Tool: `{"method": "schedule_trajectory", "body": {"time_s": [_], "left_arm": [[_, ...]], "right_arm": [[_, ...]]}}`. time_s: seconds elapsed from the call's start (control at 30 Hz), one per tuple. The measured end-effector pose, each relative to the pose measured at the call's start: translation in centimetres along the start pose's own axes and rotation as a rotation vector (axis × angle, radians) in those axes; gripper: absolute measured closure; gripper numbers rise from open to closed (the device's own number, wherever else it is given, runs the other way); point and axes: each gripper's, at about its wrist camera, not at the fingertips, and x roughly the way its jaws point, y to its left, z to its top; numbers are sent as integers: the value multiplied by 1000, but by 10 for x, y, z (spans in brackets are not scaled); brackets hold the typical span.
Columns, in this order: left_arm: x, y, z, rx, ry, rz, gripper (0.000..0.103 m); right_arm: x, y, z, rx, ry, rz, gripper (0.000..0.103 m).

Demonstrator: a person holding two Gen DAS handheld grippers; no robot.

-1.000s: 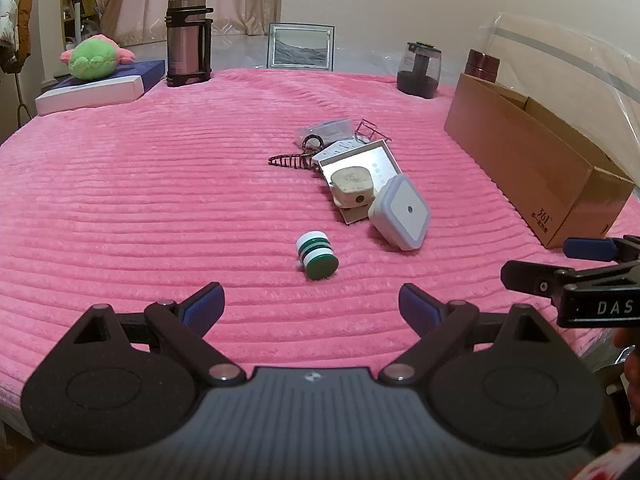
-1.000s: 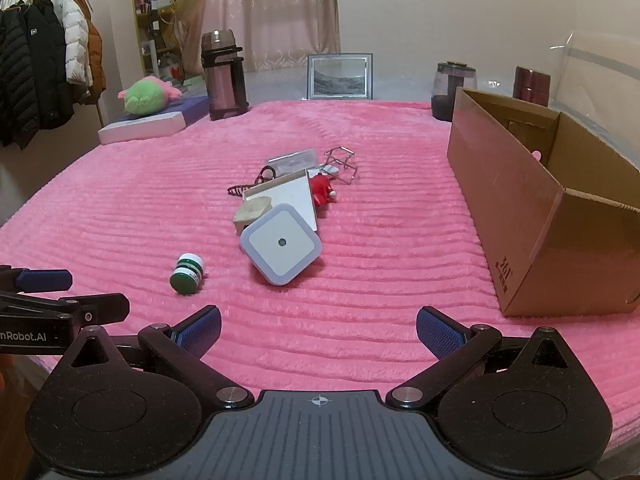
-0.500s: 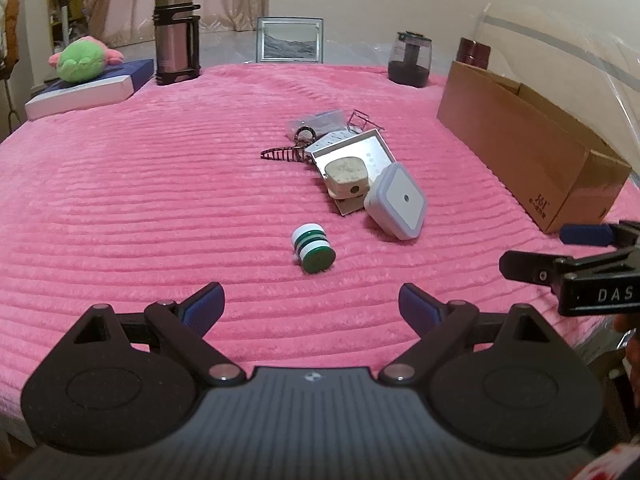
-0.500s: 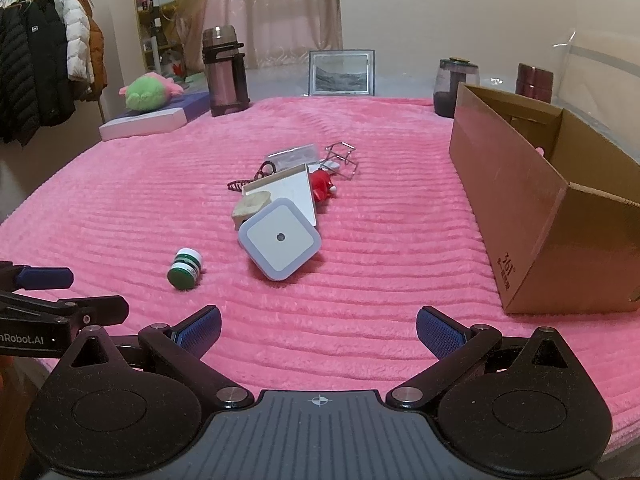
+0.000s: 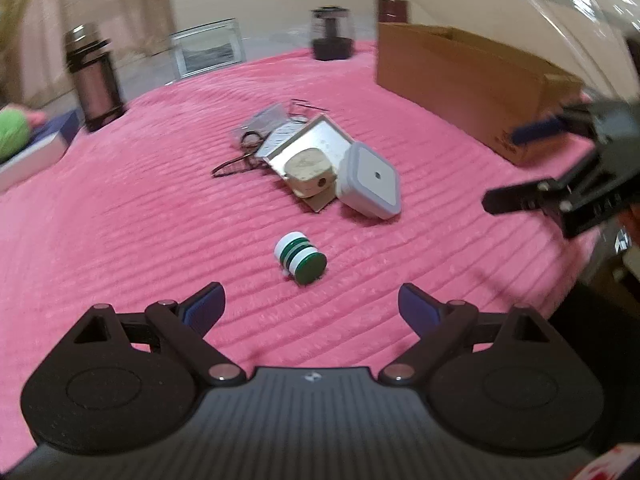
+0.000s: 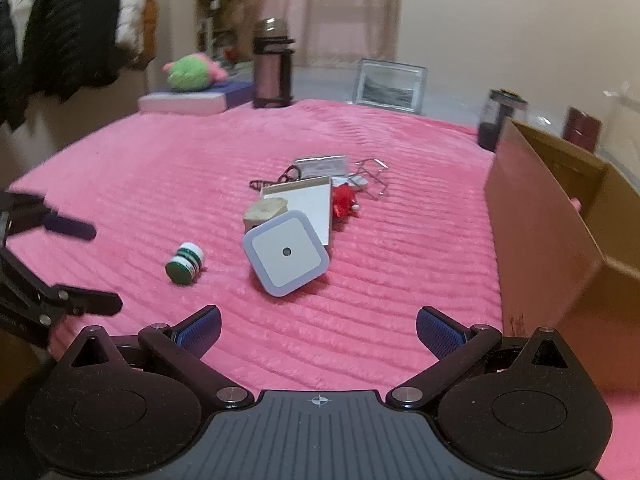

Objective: Organize rigid objects
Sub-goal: 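Grasp the green-and-white spool with the left tool while the right tool grasps the white night-light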

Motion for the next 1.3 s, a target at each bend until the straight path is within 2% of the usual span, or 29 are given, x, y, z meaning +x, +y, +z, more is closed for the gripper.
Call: {"method": "schedule_trajectory", "body": {"time_s": [0.37, 0.47, 0.57, 0.63, 0.73, 0.83, 0.97, 1.3], "left_arm": [[36, 23, 15, 278, 31, -85, 12], [47, 28, 18, 351, 39, -116, 17], [58, 30, 20, 419, 52, -134, 20], [64, 32, 22, 442, 63, -153, 24], [73, 34, 25, 461, 83, -183, 34], [78, 35, 29, 487, 90, -208, 37], [86, 38, 34, 500, 108, -257, 52], [96, 37, 37, 525, 143, -334, 71]], "right_arm": [[33, 3, 15, -240, 4, 119, 3], [45, 6, 20, -291, 9, 128, 3], [58, 9, 25, -326, 19, 136, 11], [67, 10, 27, -341, 32, 142, 17], [77, 12, 30, -352, 45, 161, 19], [88, 12, 33, -370, 56, 166, 21], [97, 10, 37, -369, 69, 172, 22], [110, 9, 39, -378, 84, 196, 27]]}}
